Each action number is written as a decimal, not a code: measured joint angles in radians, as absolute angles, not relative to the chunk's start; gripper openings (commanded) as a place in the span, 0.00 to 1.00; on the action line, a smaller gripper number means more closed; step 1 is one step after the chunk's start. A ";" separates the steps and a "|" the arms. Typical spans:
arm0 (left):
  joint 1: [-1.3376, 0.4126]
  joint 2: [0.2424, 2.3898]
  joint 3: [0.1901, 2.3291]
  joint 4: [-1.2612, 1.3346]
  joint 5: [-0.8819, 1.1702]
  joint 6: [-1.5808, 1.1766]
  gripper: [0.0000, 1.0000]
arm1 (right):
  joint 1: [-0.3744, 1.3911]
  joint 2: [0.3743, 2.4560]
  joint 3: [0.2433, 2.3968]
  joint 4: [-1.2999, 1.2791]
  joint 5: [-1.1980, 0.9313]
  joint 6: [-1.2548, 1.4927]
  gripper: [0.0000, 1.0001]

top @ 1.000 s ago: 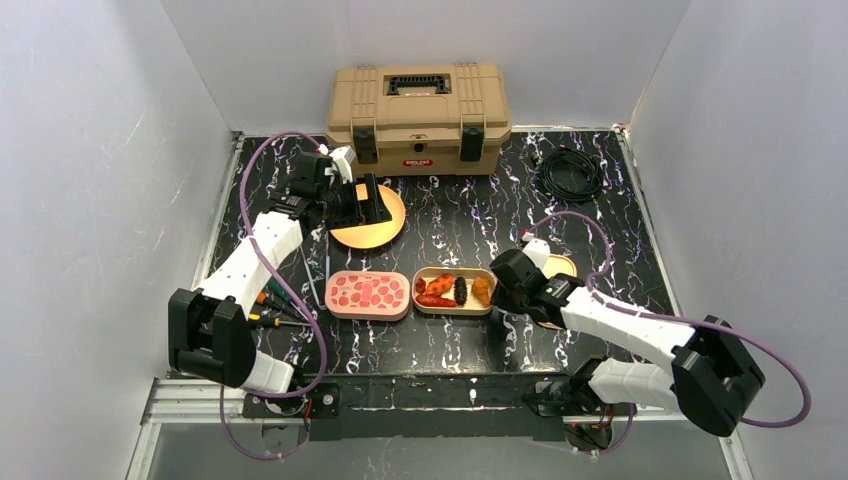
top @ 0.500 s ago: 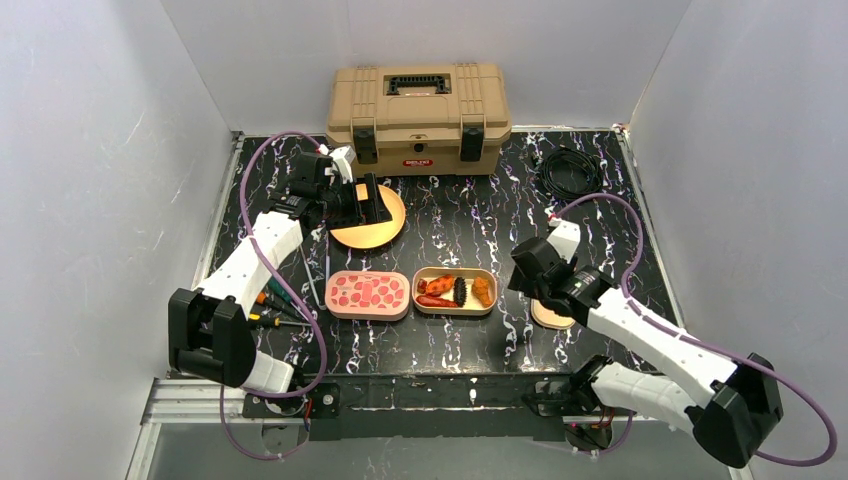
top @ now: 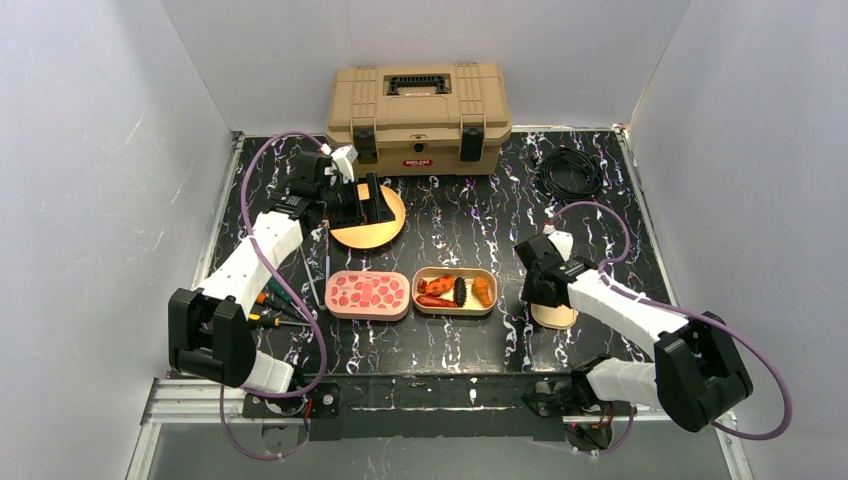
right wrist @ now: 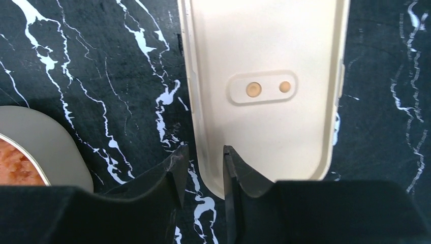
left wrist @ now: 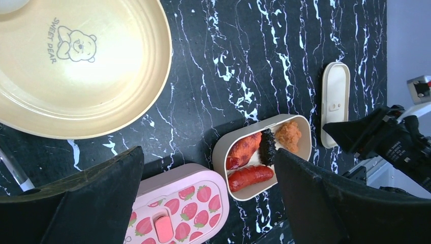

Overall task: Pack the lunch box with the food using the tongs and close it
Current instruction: Pick up the box lid from the center of the board.

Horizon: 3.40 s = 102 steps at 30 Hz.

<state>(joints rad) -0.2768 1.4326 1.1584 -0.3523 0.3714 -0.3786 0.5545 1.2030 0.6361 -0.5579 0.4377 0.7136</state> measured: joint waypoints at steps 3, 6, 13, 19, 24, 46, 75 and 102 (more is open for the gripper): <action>-0.277 1.433 1.158 -0.351 0.387 -0.379 0.98 | 0.544 1.222 0.623 -0.518 0.409 0.698 0.37; -0.277 1.433 1.158 -0.349 0.403 -0.382 0.98 | 0.537 1.240 0.612 -0.495 0.385 0.692 0.34; -0.277 1.439 1.158 -0.343 0.448 -0.387 0.97 | 0.521 1.245 0.606 -0.469 0.355 0.671 0.01; -0.288 1.445 1.156 -0.303 0.541 -0.407 0.97 | 0.517 1.170 0.620 -0.479 0.287 0.610 0.01; -0.330 1.448 1.133 -0.211 0.668 -0.469 0.97 | 0.517 1.077 0.704 -0.474 0.173 0.507 0.01; -0.453 1.704 1.077 0.052 0.952 -0.729 0.64 | 0.784 1.129 0.865 -0.369 -0.070 0.300 0.01; -0.355 1.747 1.076 0.074 1.033 -0.849 0.00 | 1.090 1.189 1.051 -0.497 0.376 0.043 0.75; -0.329 1.747 1.079 0.065 1.120 -0.875 0.00 | 1.319 1.471 0.915 -0.336 1.045 -0.238 0.37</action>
<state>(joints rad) -0.3290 1.7470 1.0790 0.0654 1.1198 -0.8749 1.3193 1.4712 0.9146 -0.3363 1.0447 -0.2382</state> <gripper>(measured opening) 0.131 0.605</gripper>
